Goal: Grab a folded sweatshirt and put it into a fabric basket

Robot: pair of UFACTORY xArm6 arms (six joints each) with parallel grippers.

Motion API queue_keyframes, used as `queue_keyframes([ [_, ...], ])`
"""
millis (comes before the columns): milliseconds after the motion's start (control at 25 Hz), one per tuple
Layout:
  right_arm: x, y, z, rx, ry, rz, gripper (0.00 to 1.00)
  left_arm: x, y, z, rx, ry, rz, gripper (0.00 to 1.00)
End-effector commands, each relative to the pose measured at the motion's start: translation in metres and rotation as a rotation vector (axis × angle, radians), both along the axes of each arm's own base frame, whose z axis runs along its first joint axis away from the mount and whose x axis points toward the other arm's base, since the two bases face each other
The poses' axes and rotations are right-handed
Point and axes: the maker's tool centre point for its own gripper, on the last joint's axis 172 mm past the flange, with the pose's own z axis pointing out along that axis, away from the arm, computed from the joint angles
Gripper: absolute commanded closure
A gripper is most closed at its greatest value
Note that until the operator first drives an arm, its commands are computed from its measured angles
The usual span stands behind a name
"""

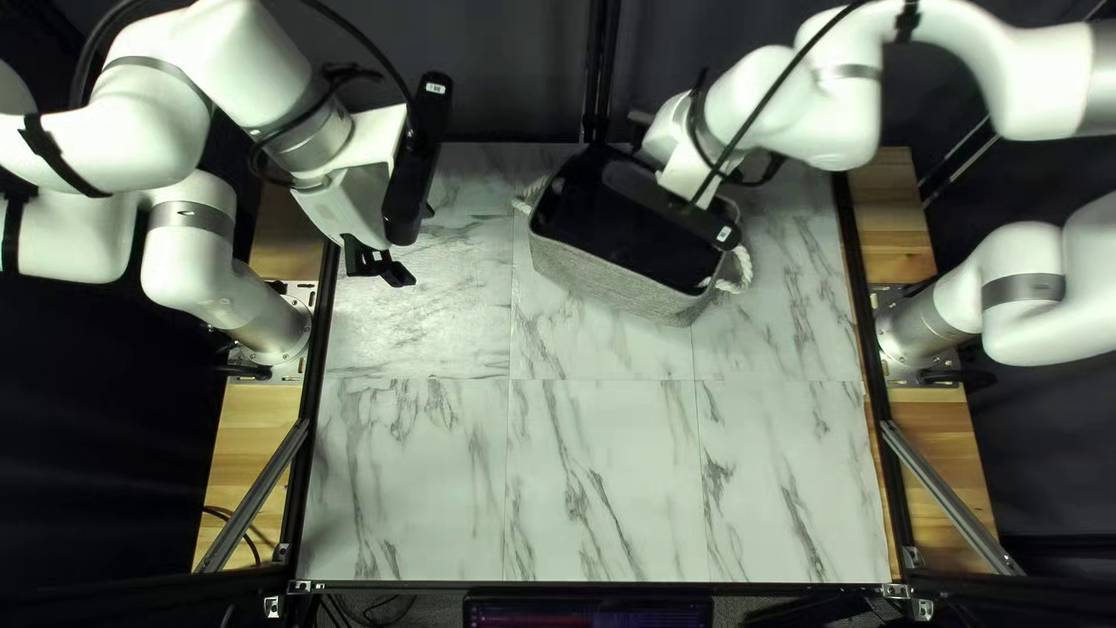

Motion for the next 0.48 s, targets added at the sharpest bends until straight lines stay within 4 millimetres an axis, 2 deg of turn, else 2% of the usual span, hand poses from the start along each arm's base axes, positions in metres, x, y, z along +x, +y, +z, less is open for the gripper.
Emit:
queue_keyframes([
  [40, -0.019, 0.035, 0.030, 0.118, -0.100, -0.079, 0.00, 0.000, 0.000, 0.000, 0.000, 0.000, 0.000, 0.00],
  [120, -0.025, 0.041, 0.044, 0.172, -0.125, -0.146, 0.00, 0.000, 0.000, 0.000, 0.000, 0.000, 0.000, 0.00],
  [280, -0.025, 0.042, 0.070, 0.241, -0.126, -0.313, 0.00, 0.000, 0.000, 0.000, 0.000, 0.000, 0.000, 0.00],
  [400, -0.033, 0.035, 0.099, 0.263, -0.131, -0.429, 0.00, 0.000, 0.000, 0.000, 0.000, 0.000, 0.000, 0.00],
  [440, -0.040, 0.030, 0.117, 0.269, -0.143, -0.470, 0.00, 0.000, 0.000, 0.000, 0.000, 0.000, 0.000, 0.00],
  [480, -0.043, 0.028, 0.126, 0.272, -0.150, -0.485, 0.00, 0.000, 0.000, 0.000, 0.000, 0.000, 0.000, 0.00],
])
